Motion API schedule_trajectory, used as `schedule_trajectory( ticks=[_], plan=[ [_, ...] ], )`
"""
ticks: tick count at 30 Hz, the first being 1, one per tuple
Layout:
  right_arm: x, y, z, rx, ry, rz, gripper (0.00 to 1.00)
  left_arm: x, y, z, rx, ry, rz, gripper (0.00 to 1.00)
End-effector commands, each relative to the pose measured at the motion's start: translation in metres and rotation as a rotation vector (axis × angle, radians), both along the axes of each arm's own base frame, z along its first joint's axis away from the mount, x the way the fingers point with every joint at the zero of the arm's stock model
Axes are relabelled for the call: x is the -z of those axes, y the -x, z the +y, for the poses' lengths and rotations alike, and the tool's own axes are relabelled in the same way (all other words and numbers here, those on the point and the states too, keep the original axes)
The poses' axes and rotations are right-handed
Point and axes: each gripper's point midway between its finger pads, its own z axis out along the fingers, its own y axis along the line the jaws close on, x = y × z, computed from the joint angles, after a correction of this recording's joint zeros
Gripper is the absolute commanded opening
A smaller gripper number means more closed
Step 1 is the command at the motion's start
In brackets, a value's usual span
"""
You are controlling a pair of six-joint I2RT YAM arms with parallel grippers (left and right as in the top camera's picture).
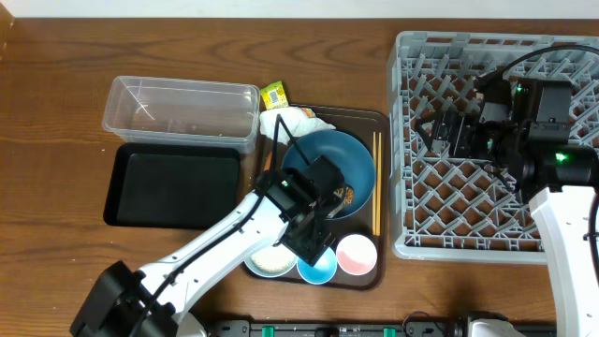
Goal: Sort waste into correct bins and load items into the dishwasher rack
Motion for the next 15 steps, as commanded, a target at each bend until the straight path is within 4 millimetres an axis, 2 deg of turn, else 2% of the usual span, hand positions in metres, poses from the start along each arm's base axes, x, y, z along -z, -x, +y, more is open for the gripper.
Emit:
schedule_trajectory(
  ticks=[1,10,13,15],
  plan=[
    [-0.0062,-0.0015,-0.006,0.035,0.024,-0.014,0.99,0.0128,0.0033,0.0117,0.012,-0.061,0.006,0.68],
    [-0.0085,-0.0044,-0.0061,0.036,0.024,-0.029,0.99,0.0194,0.0006,0.009,0.012,-0.056,0.001,0.53],
    [-0.0095,-0.0055,-0.0061,0.049,0.012,-0.029,0.99,0.0194,-0.0025,0.0059,0.011,-0.043,-0.012,0.4],
    [-0.0096,-0.0056,-0.0061,0.051,0.011,-0.029,0.99,0.0193,-0.0039,0.0044,0.011,-0.037,-0.018,0.28]
  ],
)
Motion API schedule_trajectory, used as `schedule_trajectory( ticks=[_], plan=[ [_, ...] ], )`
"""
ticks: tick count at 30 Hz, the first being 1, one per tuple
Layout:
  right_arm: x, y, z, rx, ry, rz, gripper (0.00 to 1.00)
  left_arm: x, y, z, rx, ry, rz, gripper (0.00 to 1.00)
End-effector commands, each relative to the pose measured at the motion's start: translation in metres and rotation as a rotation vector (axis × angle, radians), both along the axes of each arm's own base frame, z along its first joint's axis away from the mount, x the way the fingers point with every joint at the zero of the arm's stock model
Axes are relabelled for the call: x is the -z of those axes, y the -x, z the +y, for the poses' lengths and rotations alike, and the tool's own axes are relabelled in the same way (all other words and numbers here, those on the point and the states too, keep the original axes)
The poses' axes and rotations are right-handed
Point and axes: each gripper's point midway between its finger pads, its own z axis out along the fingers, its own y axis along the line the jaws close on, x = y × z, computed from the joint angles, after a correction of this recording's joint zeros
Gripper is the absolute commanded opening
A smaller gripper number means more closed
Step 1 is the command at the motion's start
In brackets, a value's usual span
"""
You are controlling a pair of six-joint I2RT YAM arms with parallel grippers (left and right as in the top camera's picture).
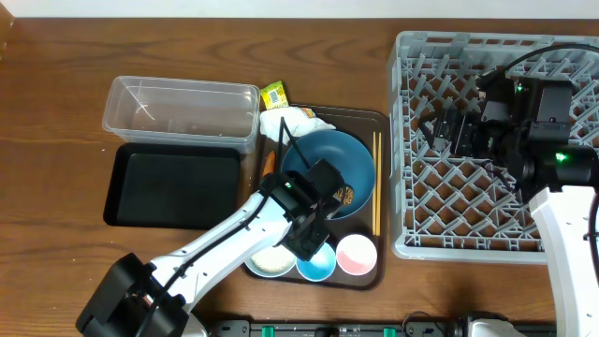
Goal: Sort waste into correct bins and load items into the dishwasher rack
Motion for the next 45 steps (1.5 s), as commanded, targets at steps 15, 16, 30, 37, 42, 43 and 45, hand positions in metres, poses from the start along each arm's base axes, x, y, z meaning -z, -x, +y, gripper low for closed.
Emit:
schedule_trajectory(
  ticks=[15,16,30,37,42,43,45],
  plan=[
    [-0.009,-0.002,-0.001,0.022,-0.006,-0.02,0.99,-0.026,0.01,0.011,0.015,-0.04,0.029,0.06],
    [-0.009,-0.002,-0.001,0.022,-0.006,-0.02,0.99,-0.033,0.008,0.012,0.015,-0.037,0.014,0.06],
    [-0.014,-0.001,0.01,-0.037,-0.05,-0.035,0.99,-0.169,-0.07,0.023,-0.262,0.456,-0.252,0.06],
    [-0.071,0.027,0.084,-0.578,-0.306,-0.295,0.99,-0.239,-0.1,0.044,-0.362,1.001,-0.141,0.06],
    [-0.114,0.053,0.108,-0.824,-0.479,-0.463,0.98,-0.263,-0.107,0.061,-0.38,1.23,-0.039,0.06],
    [-0.12,0.057,0.112,-0.858,-0.497,-0.484,0.97,-0.266,-0.107,0.061,-0.372,1.262,-0.017,0.06],
    [-0.127,0.065,0.122,-0.927,-0.523,-0.518,0.97,-0.275,-0.103,0.057,-0.337,1.331,0.031,0.06]
  ],
)
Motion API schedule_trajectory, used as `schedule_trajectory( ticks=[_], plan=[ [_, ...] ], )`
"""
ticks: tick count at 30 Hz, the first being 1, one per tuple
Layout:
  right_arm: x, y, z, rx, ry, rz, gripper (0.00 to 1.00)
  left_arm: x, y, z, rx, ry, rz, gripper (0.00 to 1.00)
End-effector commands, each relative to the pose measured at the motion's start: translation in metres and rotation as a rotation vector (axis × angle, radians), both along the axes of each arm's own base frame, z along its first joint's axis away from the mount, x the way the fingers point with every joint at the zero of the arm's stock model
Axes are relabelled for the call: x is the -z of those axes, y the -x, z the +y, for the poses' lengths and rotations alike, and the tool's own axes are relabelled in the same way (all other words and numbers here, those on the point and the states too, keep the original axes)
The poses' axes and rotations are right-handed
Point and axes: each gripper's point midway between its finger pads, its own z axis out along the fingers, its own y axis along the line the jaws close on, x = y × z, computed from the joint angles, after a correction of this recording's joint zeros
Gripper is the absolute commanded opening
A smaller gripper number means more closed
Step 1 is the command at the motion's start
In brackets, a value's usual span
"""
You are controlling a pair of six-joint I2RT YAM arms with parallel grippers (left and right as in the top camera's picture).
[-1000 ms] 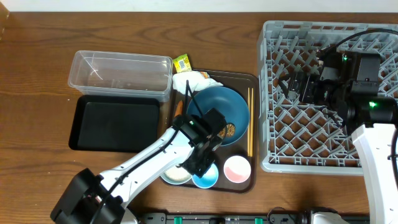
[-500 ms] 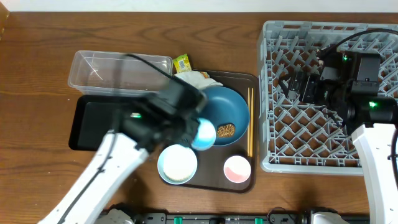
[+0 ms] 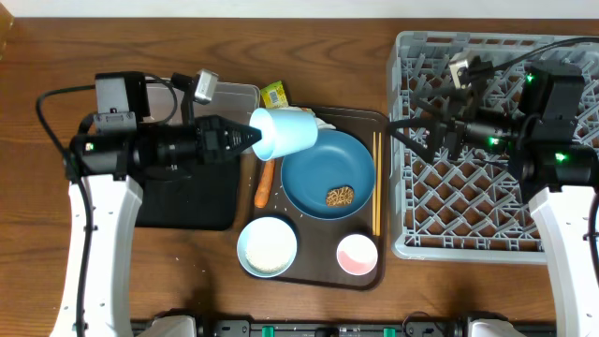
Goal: Sort waste into correct bins and load items into the dishwasher rack
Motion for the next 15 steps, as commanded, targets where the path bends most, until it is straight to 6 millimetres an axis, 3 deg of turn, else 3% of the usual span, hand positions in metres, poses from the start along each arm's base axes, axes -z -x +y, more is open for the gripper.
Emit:
schedule_trajectory(
  ticks=[1,8,15],
  plan=[
    [-0.031,0.038,0.027,-0.243,-0.112,-0.102,0.96,-0.042,0.019,-0.015,0.163,0.254,-0.026,0.06],
    [-0.041,0.067,0.075,-0.422,-0.117,-0.218,0.91,-0.044,0.025,-0.025,0.208,0.271,-0.024,0.06],
    [-0.044,0.074,0.1,-0.456,-0.092,-0.295,0.91,-0.044,0.027,-0.027,0.217,0.275,-0.018,0.06]
  ],
)
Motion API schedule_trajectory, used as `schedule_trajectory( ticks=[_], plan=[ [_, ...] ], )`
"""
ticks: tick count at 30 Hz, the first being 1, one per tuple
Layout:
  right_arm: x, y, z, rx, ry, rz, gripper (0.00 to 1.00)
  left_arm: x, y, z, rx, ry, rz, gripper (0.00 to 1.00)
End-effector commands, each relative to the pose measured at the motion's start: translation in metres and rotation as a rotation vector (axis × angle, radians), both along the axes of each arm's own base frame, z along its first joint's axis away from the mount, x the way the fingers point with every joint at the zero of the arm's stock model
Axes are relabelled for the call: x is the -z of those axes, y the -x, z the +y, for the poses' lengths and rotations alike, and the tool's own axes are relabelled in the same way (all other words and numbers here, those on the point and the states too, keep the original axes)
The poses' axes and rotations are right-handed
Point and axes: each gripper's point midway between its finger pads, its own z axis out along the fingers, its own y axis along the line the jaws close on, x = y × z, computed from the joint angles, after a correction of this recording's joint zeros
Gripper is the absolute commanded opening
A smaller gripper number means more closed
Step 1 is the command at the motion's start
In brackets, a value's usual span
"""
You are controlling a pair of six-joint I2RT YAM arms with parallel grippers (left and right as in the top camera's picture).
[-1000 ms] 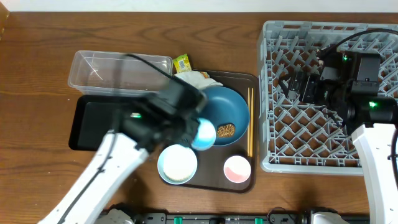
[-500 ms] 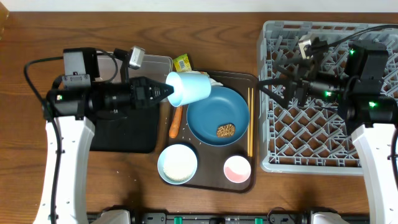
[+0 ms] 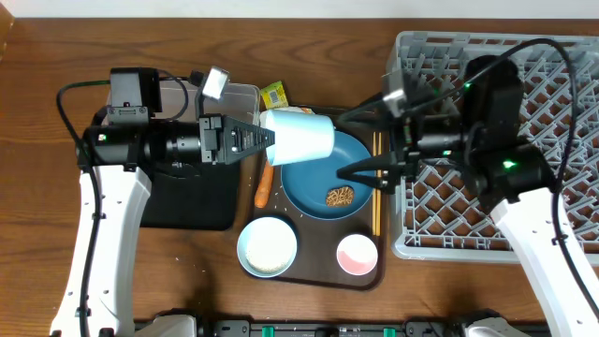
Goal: Sort waste into correct bins and load items into the dishwasher rack
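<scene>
A light blue cup [image 3: 299, 137] hangs on its side above the back left of the brown tray [image 3: 314, 279], with my left gripper [image 3: 265, 139] shut on its left end. My right gripper [image 3: 341, 147] stands open just right of the cup, over the blue plate [image 3: 314, 178], one finger above and one below the cup's right end. On the plate lies a brown food scrap [image 3: 339, 197]. The grey dishwasher rack [image 3: 562, 56] is at the right.
On the tray are a carrot [image 3: 265, 185], a pale bowl [image 3: 267, 248], a small pink cup [image 3: 356, 254] and chopsticks [image 3: 377, 201]. A white napkin [image 3: 281, 116] and a yellow wrapper [image 3: 273, 94] lie behind it. A clear bin [image 3: 239, 94] and a black tray [image 3: 187, 201] stand at the left.
My left gripper has moved the cup a little to the right. The right gripper has come left from the rack's edge and now stands open at the cup's right end.
My left arm was low over the tray's front at the small blue cup, the right gripper over the rack. Then the left gripper held the cup sideways above the tray's back left and its place on the tray was bare. Now both grippers meet at the cup.
</scene>
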Motion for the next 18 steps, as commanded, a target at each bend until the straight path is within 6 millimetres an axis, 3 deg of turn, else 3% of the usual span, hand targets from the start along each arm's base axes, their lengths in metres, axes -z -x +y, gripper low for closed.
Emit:
schedule_trajectory(
  ticks=[1,10,14,18],
  plan=[
    [-0.007,0.004,0.01,-0.004,0.002,-0.066,0.92,-0.012,0.006,-0.004,0.034,0.035,-0.025,0.06],
    [0.001,-0.003,0.03,0.052,0.046,-0.1,0.94,-0.012,0.018,-0.021,0.1,0.035,-0.025,0.06],
    [0.002,-0.001,0.031,0.044,0.045,-0.095,0.77,-0.012,0.017,-0.021,0.1,0.033,-0.035,0.06],
    [0.004,-0.001,0.03,0.046,0.05,-0.074,0.67,-0.013,0.014,-0.021,0.099,0.032,-0.071,0.06]
  ],
)
